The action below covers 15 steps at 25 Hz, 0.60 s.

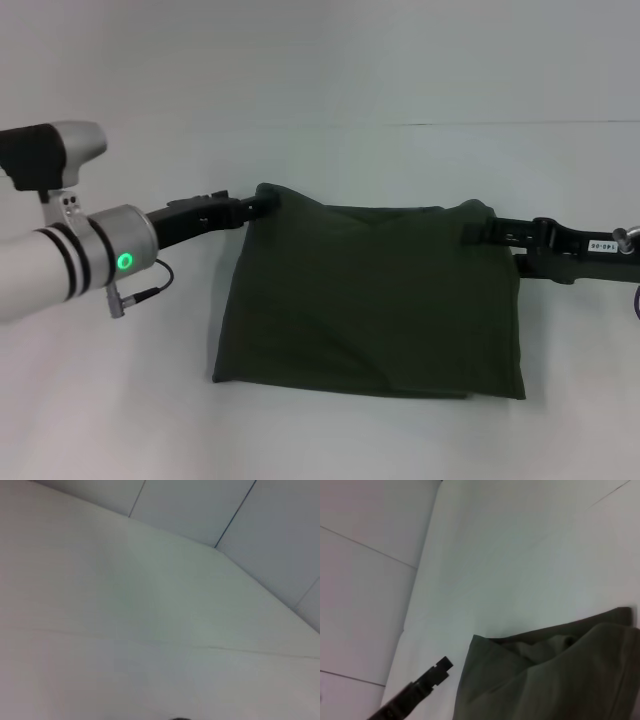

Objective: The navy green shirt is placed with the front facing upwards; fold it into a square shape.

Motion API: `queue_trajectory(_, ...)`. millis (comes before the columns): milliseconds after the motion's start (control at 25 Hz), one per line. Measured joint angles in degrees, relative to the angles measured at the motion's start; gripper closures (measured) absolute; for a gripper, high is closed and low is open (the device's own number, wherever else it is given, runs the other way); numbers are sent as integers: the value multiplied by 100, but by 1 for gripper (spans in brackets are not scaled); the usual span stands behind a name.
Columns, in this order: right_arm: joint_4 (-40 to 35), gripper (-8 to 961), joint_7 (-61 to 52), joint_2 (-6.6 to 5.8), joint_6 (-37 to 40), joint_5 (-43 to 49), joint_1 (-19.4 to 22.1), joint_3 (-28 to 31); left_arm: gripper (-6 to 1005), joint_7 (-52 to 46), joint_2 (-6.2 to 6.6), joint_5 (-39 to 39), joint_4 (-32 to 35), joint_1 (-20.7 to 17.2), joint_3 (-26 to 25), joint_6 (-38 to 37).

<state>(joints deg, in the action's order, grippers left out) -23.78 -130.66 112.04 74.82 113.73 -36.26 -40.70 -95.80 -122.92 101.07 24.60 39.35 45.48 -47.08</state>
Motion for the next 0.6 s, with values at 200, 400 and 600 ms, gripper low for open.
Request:
queue_trajectory(200, -24, 84, -6, 21, 30, 0, -29, -3, 82, 10, -94, 37, -73, 103, 212, 284)
queue_trajectory(400, -34, 85, 24, 39, 35, 0, -34, -9, 82, 42, -103, 39, -214, 186, 302, 379)
queue_trajectory(600, -37, 85, 39, 58, 13, 0, -11, -9, 81, 45, -105, 38, -228, 239, 337, 423)
